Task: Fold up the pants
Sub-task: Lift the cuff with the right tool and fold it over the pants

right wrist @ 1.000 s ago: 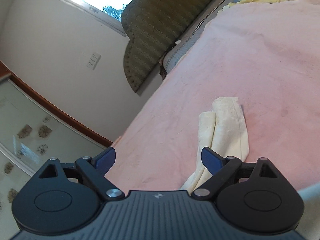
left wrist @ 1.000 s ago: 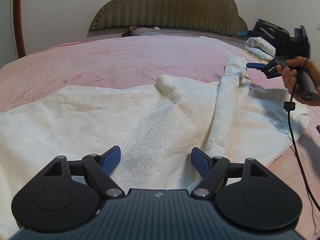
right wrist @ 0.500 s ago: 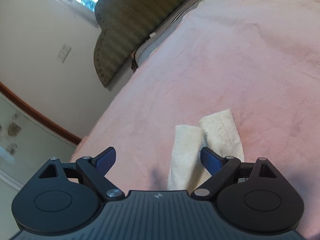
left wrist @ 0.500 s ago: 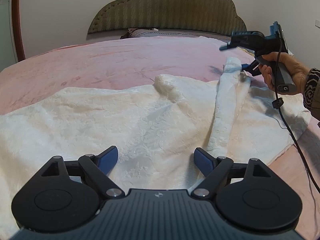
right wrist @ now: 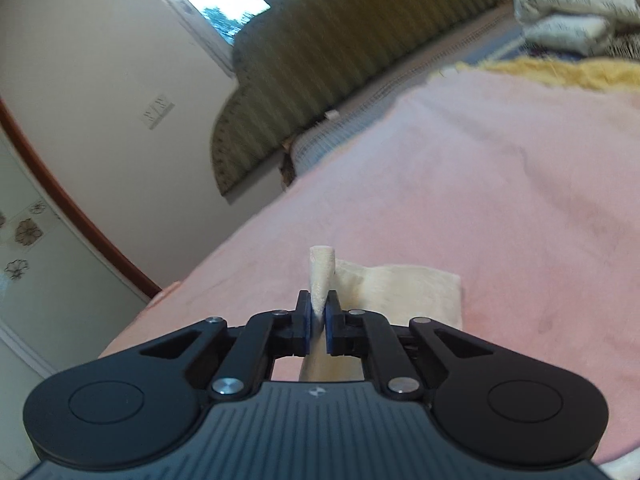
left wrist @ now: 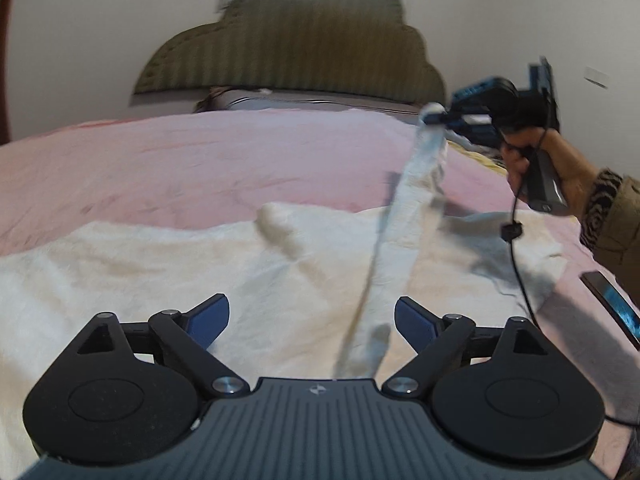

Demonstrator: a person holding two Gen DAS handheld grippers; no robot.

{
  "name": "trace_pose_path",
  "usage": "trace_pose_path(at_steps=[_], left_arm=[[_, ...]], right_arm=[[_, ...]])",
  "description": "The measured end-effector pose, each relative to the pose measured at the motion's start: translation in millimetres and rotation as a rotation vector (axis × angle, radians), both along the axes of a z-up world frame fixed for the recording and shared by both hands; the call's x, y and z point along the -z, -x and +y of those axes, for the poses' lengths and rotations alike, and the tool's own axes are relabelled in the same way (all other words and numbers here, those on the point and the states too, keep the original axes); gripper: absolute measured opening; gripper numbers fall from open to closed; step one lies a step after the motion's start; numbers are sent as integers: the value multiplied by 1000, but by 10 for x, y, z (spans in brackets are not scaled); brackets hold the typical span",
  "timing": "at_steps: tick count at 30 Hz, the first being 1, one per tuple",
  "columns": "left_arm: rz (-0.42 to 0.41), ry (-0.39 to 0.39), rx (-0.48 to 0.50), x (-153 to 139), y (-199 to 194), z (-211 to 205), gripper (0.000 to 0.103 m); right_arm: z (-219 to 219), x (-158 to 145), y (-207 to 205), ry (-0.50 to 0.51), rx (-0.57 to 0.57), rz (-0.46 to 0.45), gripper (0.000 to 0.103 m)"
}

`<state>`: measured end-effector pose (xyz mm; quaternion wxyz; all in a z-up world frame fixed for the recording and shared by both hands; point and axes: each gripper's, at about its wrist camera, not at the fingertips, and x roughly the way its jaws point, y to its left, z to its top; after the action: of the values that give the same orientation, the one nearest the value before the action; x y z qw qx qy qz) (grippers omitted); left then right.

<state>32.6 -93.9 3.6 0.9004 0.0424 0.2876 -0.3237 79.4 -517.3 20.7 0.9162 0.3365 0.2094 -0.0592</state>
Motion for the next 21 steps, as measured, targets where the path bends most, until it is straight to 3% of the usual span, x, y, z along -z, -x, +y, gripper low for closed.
trace_pose_path(at_steps=[4,10,12,14,18,20,21], left_arm=[[-18,-6,97,-46,-10,-248,91],[-121,-138,143,12,38,-699,88],[-168,-143,179,27,92,-790,85],[-193,-133,217,28,138,-863,76],[-136,-48,300,71,86,-917,41],[-116,-47,289,85,6,-945,27],[-129,-58,276,85,-28,-966,15]], right_arm=[[73,-328,232,53,-16,-73,6],[138,-695,649,86,-36,-160,6],[126,-780,766,86,-43,-178,6],[111,-839,857,85,-41,-190,6],[53,-886,950,88,-35,-194,6],[8,-848,936,71,-28,-179,6],[-21,-818,901,59,-27,-164,6]])
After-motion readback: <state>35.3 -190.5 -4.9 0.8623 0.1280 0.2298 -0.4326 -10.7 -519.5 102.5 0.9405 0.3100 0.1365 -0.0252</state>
